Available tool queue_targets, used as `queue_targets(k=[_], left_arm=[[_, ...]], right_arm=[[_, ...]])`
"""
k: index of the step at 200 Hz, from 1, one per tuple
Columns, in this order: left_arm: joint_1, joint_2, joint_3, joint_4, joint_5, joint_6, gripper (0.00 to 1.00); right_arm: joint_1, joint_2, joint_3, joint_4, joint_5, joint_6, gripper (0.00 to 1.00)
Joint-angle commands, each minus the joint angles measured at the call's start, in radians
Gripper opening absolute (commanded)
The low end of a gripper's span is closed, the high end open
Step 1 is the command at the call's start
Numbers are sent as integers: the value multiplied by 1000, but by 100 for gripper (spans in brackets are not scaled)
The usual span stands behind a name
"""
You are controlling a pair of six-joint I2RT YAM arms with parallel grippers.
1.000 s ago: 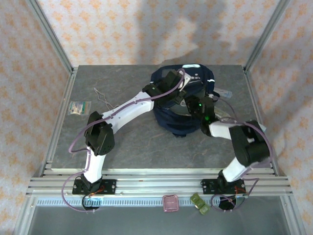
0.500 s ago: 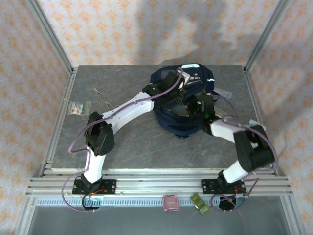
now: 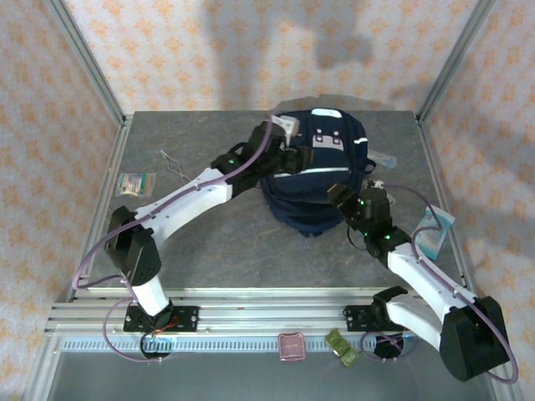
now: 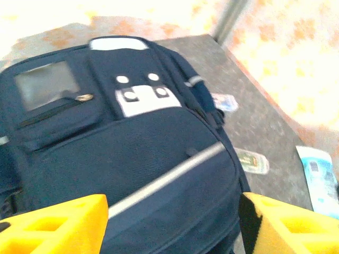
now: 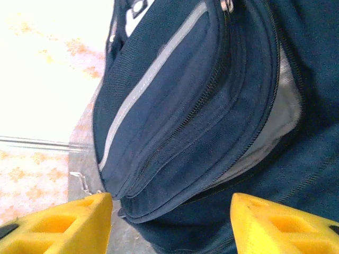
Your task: Pack books, pencil case, and school supplies into a backpack
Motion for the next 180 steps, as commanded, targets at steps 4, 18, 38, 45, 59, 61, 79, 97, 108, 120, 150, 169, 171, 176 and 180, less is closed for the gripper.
queue_targets(k=[4,18,38,45,59,61,79,97,108,120,150,169,171,176,180], left_arm=[[135,15,-115,62,-10,-168,72],[187,59,-151,96,54,-215,73],[222,145,-131,137,144,-269,74],[222,177,-107,133,151,-266,74],[224,255,-51,116,158,-259,74],[223,265,-44,115,159,-259,74],[226,335,7,115,201,-258,73],[226,378,31,132,249,-268,70],[225,379,22,158,270,-274,67],[225,365,-5,203,277,-283,58],[231,338,-51,238,308,-294,15],[232,320,-81,263,333,-305,0],[232,317,-84,265,336,-306,0],[234,308,-93,270,337,-310,0],[234,299,-102,273,335,-313,0]], right_arm=[[3,-19,-34,-45,80,-8,59],[4,7,-35,-17,61,-13,59],[4,47,-27,14,37,-7,58],[4,55,-24,19,35,-7,58],[3,59,-21,27,43,-10,58],[3,58,-21,27,44,-10,58],[5,61,-21,27,58,-18,58],[4,74,-25,29,65,-22,58],[4,91,-30,35,79,-23,58],[4,121,-25,33,88,-28,58],[4,198,6,57,87,-41,57],[4,243,30,59,92,-58,56],[4,247,32,59,94,-58,56],[3,255,38,59,96,-59,56],[2,260,43,59,97,-60,56]])
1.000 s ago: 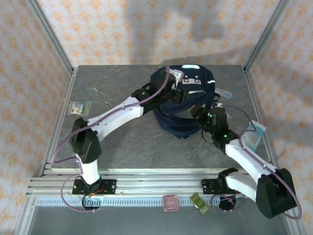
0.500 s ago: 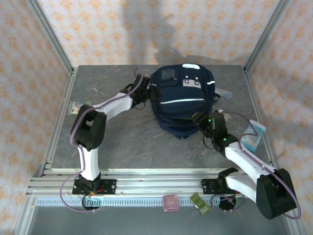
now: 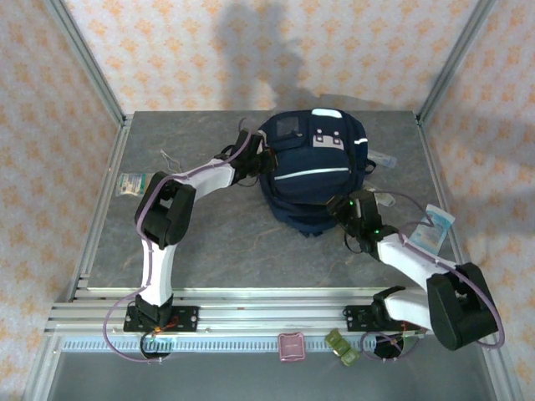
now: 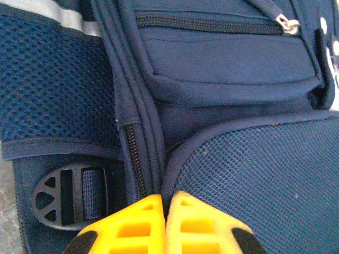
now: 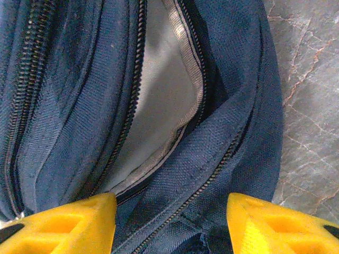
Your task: Pack books, pencil case, and school supplies into a backpack
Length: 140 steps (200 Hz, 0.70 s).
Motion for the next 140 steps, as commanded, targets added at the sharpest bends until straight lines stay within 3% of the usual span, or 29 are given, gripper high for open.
queue_targets(k=[1,69,126,140], left_arm=[[-3,-76,-46,53,57,-20,0],[28,-354,-295,180,69,-159,0],[20,-409,-344,218,86,-266,0],[8,-402,-349,209,80,-267,19]], right_arm=[[3,33,56,35,44,-30,56],[1,186,159,70,45,-64,52],[0,348,379,46,45,-133,49],[0,361,399,52,20,-135,49]])
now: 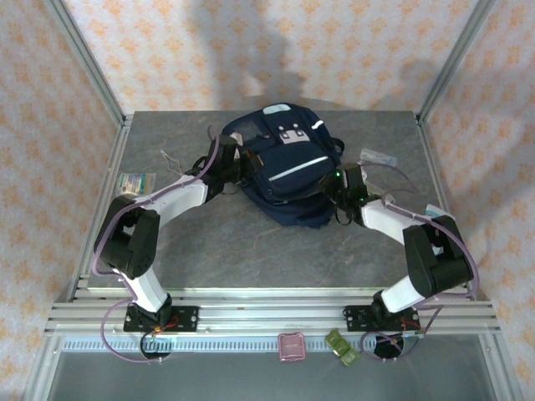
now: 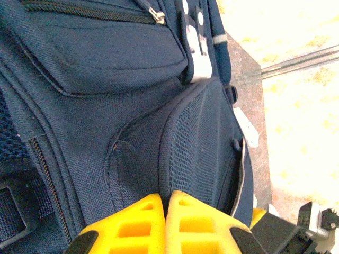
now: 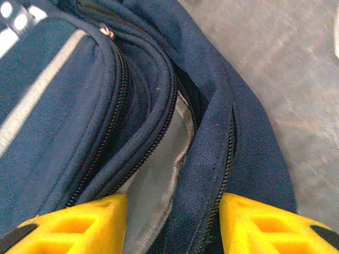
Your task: Pack books, pencil case, and school supplies into a backpack
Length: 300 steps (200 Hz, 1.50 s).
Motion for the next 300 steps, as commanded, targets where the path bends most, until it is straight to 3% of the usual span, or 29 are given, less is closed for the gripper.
queue_targets(k=[1,26,82,93,114,122,173,206,241,300], left_arm=[[-27,-39,-8,78,45,-45,20],[-61,-37,-34,56,5,-39,42],[-124,34,-44,66,-13,-70,48],[-133,56,-18,37,-16,-61,42],[-134,90,-7,58,21,-77,8],[-133,96,1,66,32,-82,0],[-118,28,38,95,32,-128,0],[-103,-31,34,167,33,-192,0],[-98,-46,53,189,12,-217,0],[-98,-47,47,259,11,-270,0]], right_arm=[[6,21,73,52,-23,-36,49],[10,22,62,57,-63,-30,49],[24,6,0,100,-110,2,48],[26,7,2,99,-113,2,48],[29,-5,5,84,-119,-9,47],[29,-16,3,71,-119,-17,47],[55,-156,-58,-40,-88,-89,46],[142,-238,-95,-39,-74,-153,45],[203,-197,-77,3,-107,-187,45],[299,-110,24,-51,-37,-242,42]])
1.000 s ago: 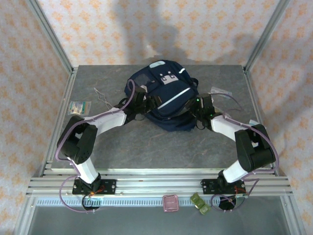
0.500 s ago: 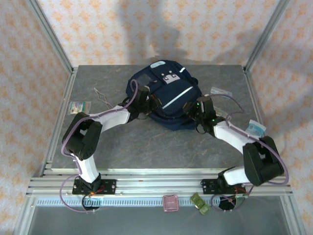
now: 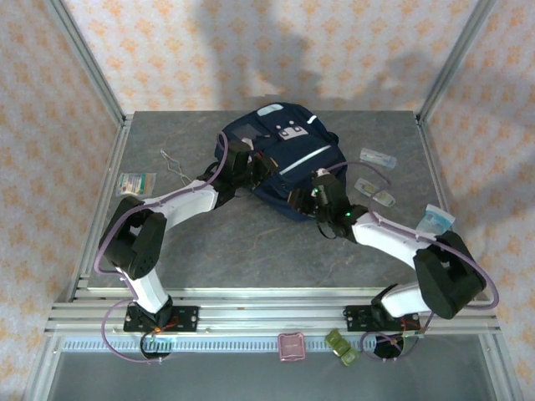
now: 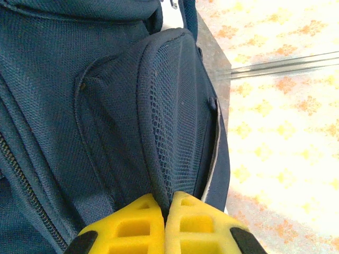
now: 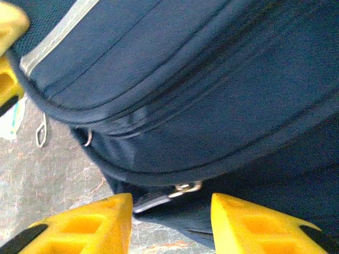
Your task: Pack books, pencil case, and school supplies into a backpack
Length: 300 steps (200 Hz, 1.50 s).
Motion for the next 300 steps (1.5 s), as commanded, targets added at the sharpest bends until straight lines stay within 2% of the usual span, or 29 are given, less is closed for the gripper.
queue_targets(k=[1,20,46,58,79,107,132,153,221,252,300], left_arm=[[0,-62,50,164,33,-22,0],[1,-62,50,171,36,-26,0],[0,-59,38,195,48,-43,0],[1,-59,39,196,46,-44,0],[1,-57,48,196,45,-39,0],[15,-57,52,185,43,-31,0],[31,-63,47,182,42,-25,0],[41,-66,51,172,41,-13,0],[55,-73,47,135,43,24,0],[57,-81,26,115,39,53,0],[70,-95,-12,67,23,106,0]], right_arm=[[24,28,66,-30,58,-38,42],[33,70,106,-92,141,-16,42],[39,112,153,-152,239,32,30],[43,134,176,-178,274,43,29],[51,150,198,-200,288,41,18],[59,134,205,-256,313,21,12],[59,89,175,-275,313,-9,10],[59,53,159,-287,312,-39,3],[57,45,227,-414,385,-171,0],[53,73,242,-468,495,-217,0],[-51,71,201,-511,525,-185,0]])
